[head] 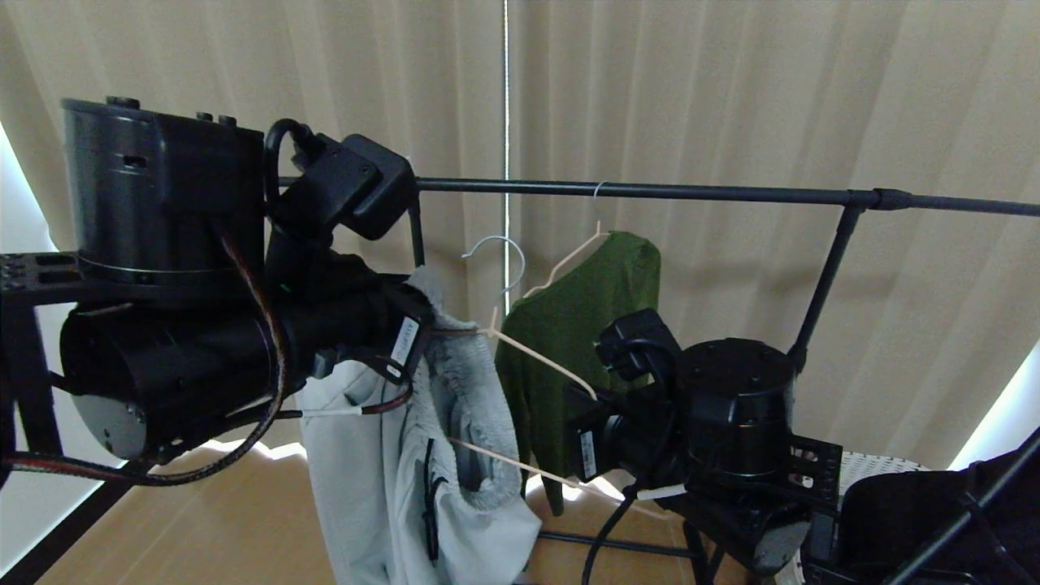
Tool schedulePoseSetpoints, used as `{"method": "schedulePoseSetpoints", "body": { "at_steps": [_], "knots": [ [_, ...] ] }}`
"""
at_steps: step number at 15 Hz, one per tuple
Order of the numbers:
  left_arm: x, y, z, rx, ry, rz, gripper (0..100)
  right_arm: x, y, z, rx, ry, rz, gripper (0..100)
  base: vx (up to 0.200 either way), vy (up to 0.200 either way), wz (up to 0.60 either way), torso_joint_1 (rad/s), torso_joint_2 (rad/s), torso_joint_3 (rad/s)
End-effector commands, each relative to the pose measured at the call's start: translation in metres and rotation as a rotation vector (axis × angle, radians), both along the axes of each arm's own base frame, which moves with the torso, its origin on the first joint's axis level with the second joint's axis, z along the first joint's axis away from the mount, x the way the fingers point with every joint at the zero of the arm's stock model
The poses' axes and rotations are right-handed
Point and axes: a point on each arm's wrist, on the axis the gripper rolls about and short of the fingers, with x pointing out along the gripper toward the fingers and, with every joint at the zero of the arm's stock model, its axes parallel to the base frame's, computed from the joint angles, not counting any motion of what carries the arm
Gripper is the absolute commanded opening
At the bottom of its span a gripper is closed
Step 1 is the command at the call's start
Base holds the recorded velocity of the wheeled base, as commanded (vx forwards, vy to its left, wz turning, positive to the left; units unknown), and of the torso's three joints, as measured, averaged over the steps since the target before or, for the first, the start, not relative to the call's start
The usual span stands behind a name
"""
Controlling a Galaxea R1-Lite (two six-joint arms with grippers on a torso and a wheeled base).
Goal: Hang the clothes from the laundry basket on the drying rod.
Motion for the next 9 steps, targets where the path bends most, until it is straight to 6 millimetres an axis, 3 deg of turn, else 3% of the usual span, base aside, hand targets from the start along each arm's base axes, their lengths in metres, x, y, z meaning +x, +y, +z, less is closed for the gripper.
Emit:
{"method": "schedulePoseSetpoints", "body": {
  "at_steps": [1, 3, 9],
  "knots": [
    [-0.009, -0.011, -0.006, 0.016, 0.014, -0.062, 0, 0.001, 0.001, 0.000, 0.004, -0.002, 0.003, 0, 0.000, 0.000, 0.00, 0.000, 0.00, 0.000],
    [-0.017, -0.017, -0.008, 0.019, 0.021, -0.112, 0, 0.003, 0.004, 0.001, 0.009, -0.006, 0.003, 0, 0.000, 0.000, 0.00, 0.000, 0.00, 0.000],
    [-0.026, -0.007, -0.029, 0.062, 0.076, -0.107, 0, 0.002, -0.002, 0.017, 0.047, -0.040, -0.008, 0, 0.000, 0.000, 0.00, 0.000, 0.00, 0.000]
  ]
}}
